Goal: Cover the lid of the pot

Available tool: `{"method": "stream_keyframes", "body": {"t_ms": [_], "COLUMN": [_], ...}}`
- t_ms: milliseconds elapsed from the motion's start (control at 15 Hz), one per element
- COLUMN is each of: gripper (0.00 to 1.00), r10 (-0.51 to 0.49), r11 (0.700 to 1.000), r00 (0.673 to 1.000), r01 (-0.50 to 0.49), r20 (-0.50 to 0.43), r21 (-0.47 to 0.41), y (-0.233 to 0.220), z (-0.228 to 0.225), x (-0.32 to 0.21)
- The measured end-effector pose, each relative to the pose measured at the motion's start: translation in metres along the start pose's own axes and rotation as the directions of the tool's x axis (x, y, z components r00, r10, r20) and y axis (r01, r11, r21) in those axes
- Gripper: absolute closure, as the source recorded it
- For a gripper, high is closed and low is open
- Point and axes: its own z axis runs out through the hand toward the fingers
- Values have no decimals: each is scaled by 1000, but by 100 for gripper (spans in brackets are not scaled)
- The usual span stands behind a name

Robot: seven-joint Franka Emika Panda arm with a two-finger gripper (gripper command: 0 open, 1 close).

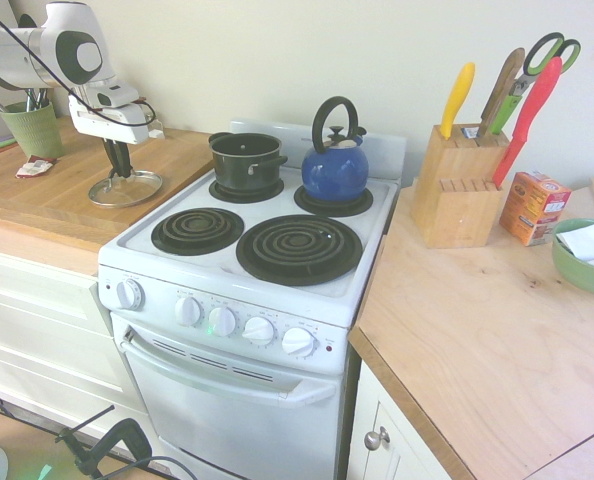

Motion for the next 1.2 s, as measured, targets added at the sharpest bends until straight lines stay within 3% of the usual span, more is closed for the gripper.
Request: {"method": "stream_keyframes", "body": {"t_ms": [200, 467, 733, 1200], "gripper": [100, 100, 100, 100], "r10": [11, 36, 131, 264], "r11": [999, 996, 987, 961], "r00": [1000, 998, 988, 960], "r01": [-10, -32, -123, -254], "r20": [-15, -50, -76, -92], "r21": [30, 83, 106, 106], "y": [-6, -10, 7, 37], "z": [-21, -90, -138, -138], "x": [8, 25, 85, 190]}}
